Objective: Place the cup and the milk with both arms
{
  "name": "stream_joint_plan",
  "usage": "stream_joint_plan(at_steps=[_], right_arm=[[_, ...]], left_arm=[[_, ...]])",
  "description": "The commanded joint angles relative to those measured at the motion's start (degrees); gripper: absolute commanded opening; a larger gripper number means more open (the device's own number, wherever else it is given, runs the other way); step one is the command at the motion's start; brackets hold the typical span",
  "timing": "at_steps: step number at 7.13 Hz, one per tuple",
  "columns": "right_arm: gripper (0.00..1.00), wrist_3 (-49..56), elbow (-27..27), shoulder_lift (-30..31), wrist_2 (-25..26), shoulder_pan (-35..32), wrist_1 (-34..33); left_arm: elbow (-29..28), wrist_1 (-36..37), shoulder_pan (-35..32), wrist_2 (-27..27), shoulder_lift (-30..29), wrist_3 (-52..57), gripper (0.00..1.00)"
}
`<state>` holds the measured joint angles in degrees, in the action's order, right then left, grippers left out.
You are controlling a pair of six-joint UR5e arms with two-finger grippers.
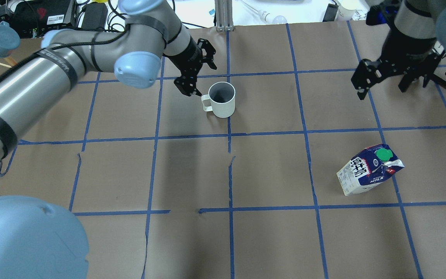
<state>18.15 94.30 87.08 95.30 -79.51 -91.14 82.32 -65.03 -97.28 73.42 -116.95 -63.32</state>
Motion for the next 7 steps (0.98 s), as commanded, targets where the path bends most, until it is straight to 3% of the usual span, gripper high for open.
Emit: stream_joint_plan(at_steps=[1, 2, 4, 5, 6, 7], right_arm=[[1.0, 3.6, 8.9, 1.9, 0.3, 1.6, -0.3], [1.0, 3.9, 13.1, 3.1, 0.8, 1.6, -1.0], [0.94, 6.5, 17.0, 4.0, 6.1, 1.6, -1.8], [0.81, 6.4, 18.0, 4.0, 5.9, 1.6, -1.8], [0.5, 6.5, 18.0, 4.0, 5.9, 1.6, -2.1], [0.28, 6.5, 17.7, 4.1, 5.4, 1.6, -2.2]], left_arm=[[-5.2, -12.3, 5.6, 6.2, 3.6, 19.8, 0.99], [-6.1, -14.3, 7.1, 11.3, 5.0, 32.0, 1.0], [-6.5, -17.0, 11.0, 16.5, 9.3, 46.1, 1.0], [-6.5, -17.7, 12.4, 16.7, 11.4, 51.1, 1.0], [-6.0, -17.7, 12.6, 15.3, 13.2, 51.5, 1.0], [-5.4, -17.8, 13.1, 14.9, 14.1, 51.6, 1.0]])
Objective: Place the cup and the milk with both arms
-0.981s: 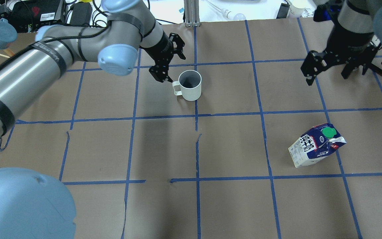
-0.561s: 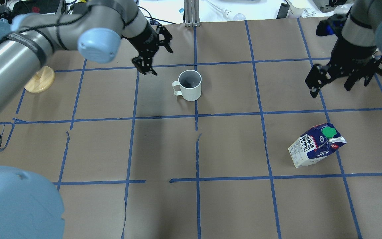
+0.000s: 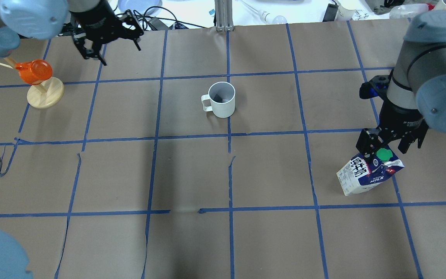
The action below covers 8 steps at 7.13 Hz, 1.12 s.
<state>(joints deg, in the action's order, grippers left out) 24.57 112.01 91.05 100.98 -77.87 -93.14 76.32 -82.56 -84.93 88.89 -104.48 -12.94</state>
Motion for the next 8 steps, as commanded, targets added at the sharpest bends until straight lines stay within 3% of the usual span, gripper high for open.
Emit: stream_joint_plan(at_steps=[1, 2, 5, 6, 8], right_arm=[[0.19, 0.0, 0.0, 0.1, -0.6, 0.0, -0.3], [0.12, 0.0, -0.3, 0.1, -0.7, 0.0, -0.2], [0.12, -0.8, -7.1, -1.5, -2.2, -0.6, -0.3], [0.12, -2.8, -10.7, -3.7, -7.3, -0.9, -0.4], [0.13, -8.7, -21.6, -12.8, -9.0, -7.0, -2.9]], left_arm=[[1.1, -0.2, 0.9, -0.5, 1.7, 1.3, 1.0], [2.6, -0.3, 0.5, -0.4, 2.1, 3.5, 1.0], [5.8, -1.7, 0.4, -1.0, 4.0, 4.6, 1.0], [5.9, -1.7, 0.3, -1.3, 4.2, 5.9, 1.0], [6.4, -1.8, 0.4, -1.2, 4.0, 8.4, 1.0]])
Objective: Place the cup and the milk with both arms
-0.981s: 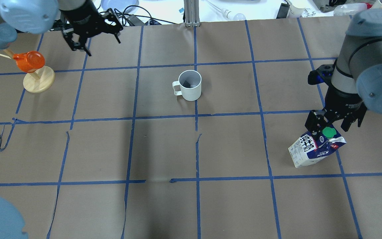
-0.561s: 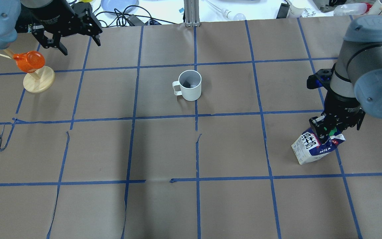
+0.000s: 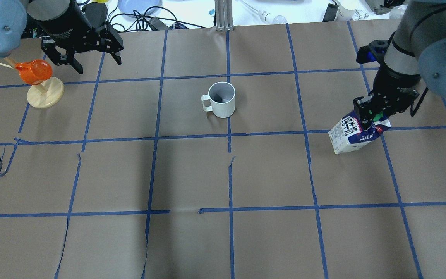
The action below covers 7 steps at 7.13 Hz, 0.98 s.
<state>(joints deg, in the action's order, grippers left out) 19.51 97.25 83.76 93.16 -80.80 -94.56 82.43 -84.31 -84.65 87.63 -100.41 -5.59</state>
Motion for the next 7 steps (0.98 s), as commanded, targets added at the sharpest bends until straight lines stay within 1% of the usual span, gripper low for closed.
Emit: stream_joint_plan(at_steps=[1, 2, 3, 5, 6, 7], right_arm=[[0.13, -8.8, -13.7, -10.7, -1.2, -8.2, -1.7], [0.14, -13.1, -18.0, -15.0, -1.6, -11.3, -1.7], [0.15, -18.3, -18.8, -16.6, -1.8, -13.9, -1.9], [0.15, -30.0, -18.5, -17.9, -5.3, -19.5, -2.3], [0.15, -33.7, -18.5, -19.0, -5.4, -22.0, -4.0], [0.15, -35.5, -18.5, -19.1, -5.4, -23.1, -4.4]], left_arm=[[0.4, 0.0, 0.5, 0.0, 0.0, 1.1, 1.0], [0.7, -0.1, 0.6, 0.3, 0.0, 1.1, 1.0], [1.1, 0.4, 0.6, 0.4, -0.2, 1.1, 1.0], [1.5, 0.3, 0.5, 0.7, 0.2, 1.2, 1.0], [2.0, -0.5, 0.4, 0.7, 0.7, 0.9, 1.0], [2.6, -0.4, 0.3, 0.6, 0.9, 0.9, 1.0]])
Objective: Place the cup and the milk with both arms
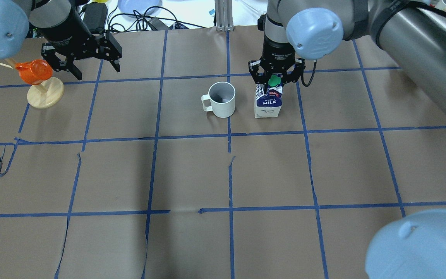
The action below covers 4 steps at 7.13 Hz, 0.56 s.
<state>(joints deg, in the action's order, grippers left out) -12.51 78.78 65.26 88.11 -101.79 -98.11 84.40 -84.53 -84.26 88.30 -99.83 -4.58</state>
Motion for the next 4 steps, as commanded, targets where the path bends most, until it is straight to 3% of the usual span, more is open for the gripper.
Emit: stream_joint_plan(at_steps=[1, 3, 4], right_arm=[[0.15, -3.5, -0.1, -0.7, -0.4, -2.1, -0.9], [0.18, -3.5, -0.2, -0.7, -0.4, -2.1, -1.5], [0.3, -3.1, -0.2, -1.2, -0.3, -2.1, -1.7]], left_arm=[[0.7, -0.2, -0.1, -0.3, 0.6, -0.1, 1.0], [0.2, -0.2, 0.0, -0.8, 1.6, -0.1, 1.0], [0.9, -0.4, -0.1, 0.0, 1.9, -0.1, 1.0]])
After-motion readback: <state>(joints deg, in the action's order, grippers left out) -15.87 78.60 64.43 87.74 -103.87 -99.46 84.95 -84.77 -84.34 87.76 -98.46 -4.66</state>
